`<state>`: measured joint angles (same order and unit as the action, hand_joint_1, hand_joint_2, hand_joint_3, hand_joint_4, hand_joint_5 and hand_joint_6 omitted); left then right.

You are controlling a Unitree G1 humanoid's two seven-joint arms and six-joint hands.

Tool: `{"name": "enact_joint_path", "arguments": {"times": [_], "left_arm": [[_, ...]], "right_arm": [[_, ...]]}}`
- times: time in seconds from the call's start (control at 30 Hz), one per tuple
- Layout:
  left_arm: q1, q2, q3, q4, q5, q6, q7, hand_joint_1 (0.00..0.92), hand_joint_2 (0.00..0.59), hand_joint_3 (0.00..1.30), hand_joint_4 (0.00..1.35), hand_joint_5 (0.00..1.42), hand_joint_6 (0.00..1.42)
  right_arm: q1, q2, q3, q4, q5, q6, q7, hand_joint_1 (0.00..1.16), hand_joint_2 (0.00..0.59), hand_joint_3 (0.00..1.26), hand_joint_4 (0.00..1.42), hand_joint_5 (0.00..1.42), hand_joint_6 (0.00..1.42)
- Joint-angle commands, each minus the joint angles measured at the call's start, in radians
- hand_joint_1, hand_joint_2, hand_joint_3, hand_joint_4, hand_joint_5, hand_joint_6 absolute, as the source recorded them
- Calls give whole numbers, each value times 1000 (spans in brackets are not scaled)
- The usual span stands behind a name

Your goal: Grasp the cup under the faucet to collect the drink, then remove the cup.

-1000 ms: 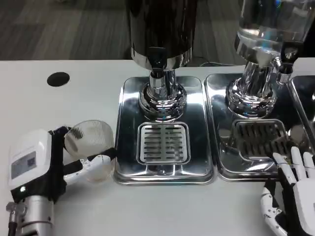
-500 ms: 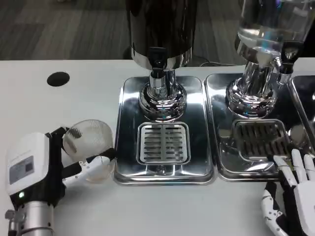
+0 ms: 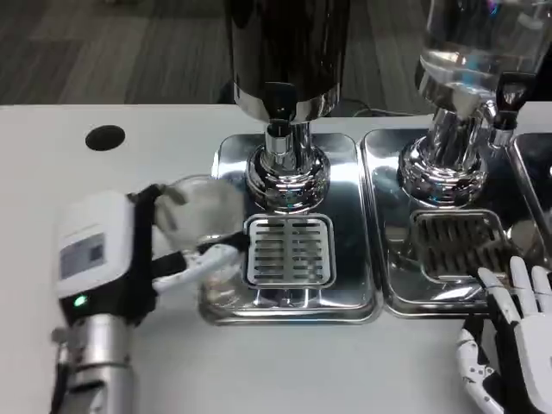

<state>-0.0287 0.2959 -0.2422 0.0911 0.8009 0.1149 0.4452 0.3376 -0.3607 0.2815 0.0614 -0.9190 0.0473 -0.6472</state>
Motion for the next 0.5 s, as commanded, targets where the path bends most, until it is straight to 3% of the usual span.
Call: {"name": "enact_joint_path", "arguments": {"times": [0.03,0.2,0.5], "left_arm": [[-81,-36,-44,48,38,36,-21,357,96,680,726,1011,1351],[-145,-73,-100,128,65,73,-24,350,97,670,726,1011,1333],[-203,-83,-128,260,49,74,8,338,100,667,720,1011,1332]], "right_arm": [[6,-7,-13,-26,-3,-3,-4,0,528,184,0,0,16],[7,-5,-18,-30,4,-7,-4,0,528,184,0,0,16],[14,-5,-35,-30,17,-16,-7,0,528,184,0,0,10]]}}
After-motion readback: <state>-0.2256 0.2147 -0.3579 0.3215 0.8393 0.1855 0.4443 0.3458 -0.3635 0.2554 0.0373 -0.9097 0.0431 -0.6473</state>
